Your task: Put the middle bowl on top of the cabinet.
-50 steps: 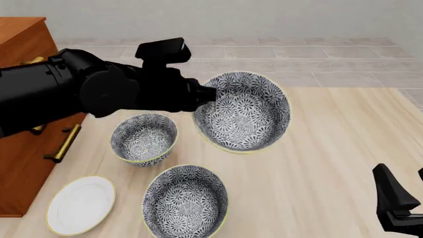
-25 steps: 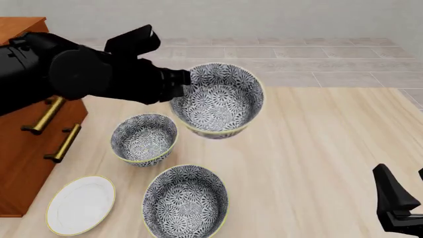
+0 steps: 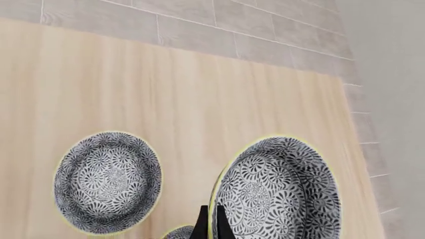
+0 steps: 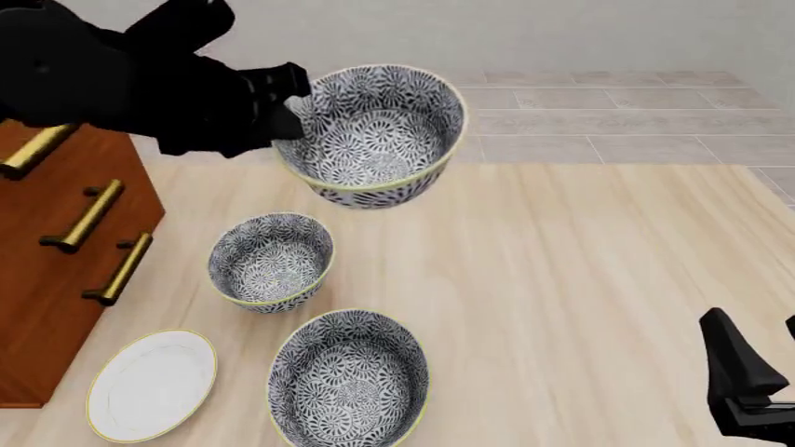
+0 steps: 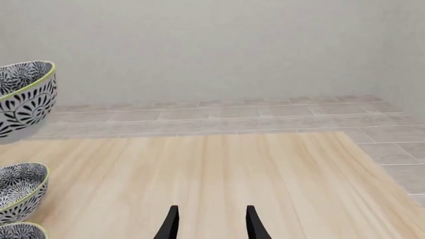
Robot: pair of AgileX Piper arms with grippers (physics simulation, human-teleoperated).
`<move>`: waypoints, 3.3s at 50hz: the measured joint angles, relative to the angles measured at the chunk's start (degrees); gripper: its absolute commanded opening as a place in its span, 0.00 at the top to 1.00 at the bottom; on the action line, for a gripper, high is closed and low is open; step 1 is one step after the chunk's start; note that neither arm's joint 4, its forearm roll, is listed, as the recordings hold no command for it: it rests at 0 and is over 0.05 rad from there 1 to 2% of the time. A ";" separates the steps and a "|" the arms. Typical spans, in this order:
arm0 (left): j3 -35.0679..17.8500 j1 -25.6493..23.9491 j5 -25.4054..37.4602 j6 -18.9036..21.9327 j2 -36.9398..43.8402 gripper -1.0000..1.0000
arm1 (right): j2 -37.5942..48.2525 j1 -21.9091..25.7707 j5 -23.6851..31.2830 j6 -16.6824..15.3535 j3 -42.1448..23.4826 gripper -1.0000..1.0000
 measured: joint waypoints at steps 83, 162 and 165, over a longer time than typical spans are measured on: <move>-14.78 24.85 15.26 2.62 -6.45 1.00 | 0.12 -0.34 -0.10 -0.13 0.00 0.00; -18.54 48.48 20.88 -1.79 -7.13 1.00 | 0.97 0.00 -0.43 -0.77 0.02 0.00; -19.07 49.40 21.14 -1.53 -6.99 1.00 | 1.01 0.00 -0.46 -0.81 0.02 0.00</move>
